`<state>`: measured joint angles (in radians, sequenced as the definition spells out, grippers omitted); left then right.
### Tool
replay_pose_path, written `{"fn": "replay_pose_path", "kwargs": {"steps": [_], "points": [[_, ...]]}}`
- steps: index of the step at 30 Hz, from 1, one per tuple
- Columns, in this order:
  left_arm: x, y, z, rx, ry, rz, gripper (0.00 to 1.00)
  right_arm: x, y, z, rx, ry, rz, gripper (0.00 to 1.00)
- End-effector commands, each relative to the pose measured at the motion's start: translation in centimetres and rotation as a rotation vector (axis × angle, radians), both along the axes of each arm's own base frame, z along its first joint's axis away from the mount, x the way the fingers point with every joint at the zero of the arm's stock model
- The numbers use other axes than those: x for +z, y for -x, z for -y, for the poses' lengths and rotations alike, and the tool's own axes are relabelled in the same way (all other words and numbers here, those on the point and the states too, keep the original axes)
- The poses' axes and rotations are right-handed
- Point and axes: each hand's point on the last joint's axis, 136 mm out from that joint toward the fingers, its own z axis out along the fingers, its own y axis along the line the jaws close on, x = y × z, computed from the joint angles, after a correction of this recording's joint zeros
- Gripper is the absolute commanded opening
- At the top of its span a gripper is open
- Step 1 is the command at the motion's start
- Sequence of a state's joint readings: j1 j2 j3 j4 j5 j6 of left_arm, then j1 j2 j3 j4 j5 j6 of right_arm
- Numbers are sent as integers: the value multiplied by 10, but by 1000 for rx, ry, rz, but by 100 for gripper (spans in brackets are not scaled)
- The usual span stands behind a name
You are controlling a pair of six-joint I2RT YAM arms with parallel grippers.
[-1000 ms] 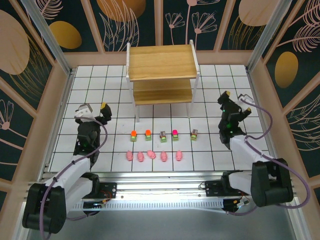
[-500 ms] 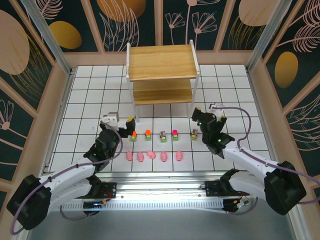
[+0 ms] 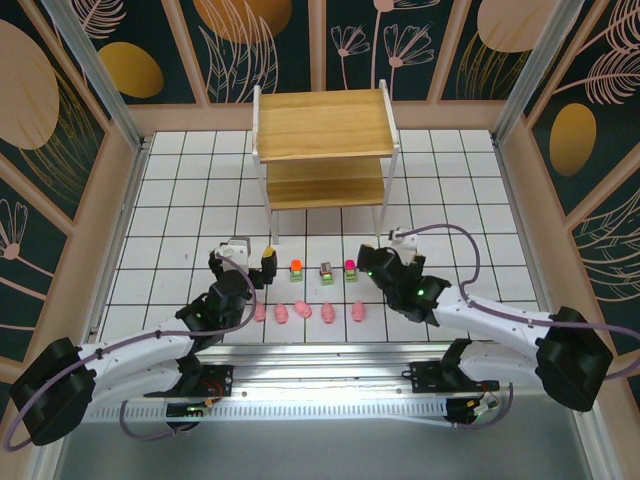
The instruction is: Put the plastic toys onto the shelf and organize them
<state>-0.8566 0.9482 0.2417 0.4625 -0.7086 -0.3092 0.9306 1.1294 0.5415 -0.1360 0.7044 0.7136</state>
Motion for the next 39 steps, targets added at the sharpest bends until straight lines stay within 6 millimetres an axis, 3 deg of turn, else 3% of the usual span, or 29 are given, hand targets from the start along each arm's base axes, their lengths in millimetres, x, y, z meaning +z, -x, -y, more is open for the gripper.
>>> {"fn": "replay_pose_path", "kwargs": {"steps": [1,12,22,39], "points": [[7,-3,5,7,26,0,92,-12,12,-16,15,-41,-60,97],[0,-8,15,-9,5,-38,90,-29,67,-46,46,-10,-181,79],[4,-5,13,-18,17,-34,88,-48,101,-55,56,-12,-280,64],[0,-5,16,-27,10,-54,88,-76,112,-58,20,29,-357,57]]}}
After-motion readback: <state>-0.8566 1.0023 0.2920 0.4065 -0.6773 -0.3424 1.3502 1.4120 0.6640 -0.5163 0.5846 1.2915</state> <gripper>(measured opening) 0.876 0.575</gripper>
